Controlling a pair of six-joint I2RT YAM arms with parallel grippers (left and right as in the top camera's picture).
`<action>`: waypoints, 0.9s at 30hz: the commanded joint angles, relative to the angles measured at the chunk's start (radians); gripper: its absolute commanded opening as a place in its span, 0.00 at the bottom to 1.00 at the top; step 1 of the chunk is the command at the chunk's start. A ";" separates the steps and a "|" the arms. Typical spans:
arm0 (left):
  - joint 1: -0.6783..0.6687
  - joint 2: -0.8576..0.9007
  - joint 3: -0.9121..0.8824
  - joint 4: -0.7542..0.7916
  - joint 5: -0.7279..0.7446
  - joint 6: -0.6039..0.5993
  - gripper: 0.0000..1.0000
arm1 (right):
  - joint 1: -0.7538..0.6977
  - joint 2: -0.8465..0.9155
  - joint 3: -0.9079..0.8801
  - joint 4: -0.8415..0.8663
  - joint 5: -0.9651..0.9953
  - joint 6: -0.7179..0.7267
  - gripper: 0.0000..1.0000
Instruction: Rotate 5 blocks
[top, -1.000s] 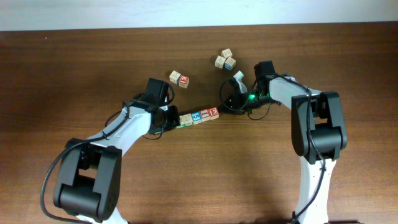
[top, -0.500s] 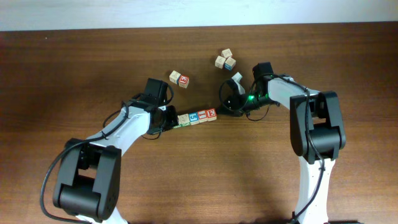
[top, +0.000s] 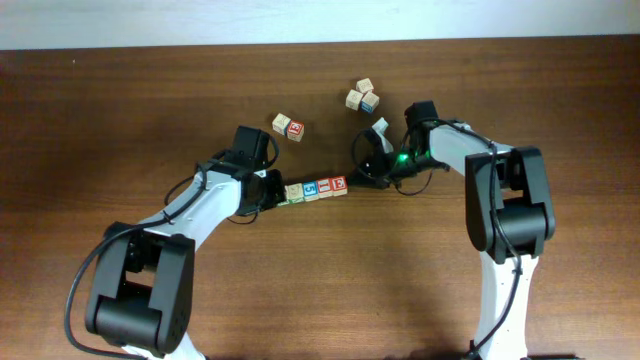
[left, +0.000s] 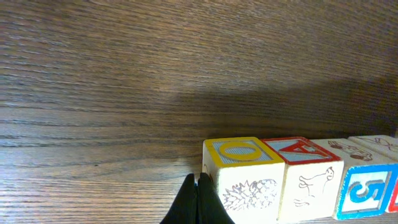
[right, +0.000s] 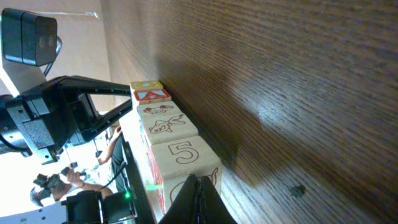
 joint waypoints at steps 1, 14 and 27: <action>-0.011 0.013 -0.003 0.014 0.066 0.016 0.00 | 0.061 -0.016 0.039 -0.013 -0.072 -0.013 0.04; -0.011 0.013 -0.003 0.014 0.066 0.016 0.00 | 0.094 -0.066 0.049 -0.024 -0.071 -0.013 0.04; -0.011 0.013 -0.003 0.014 0.066 0.016 0.00 | 0.140 -0.083 0.089 -0.040 -0.069 -0.006 0.04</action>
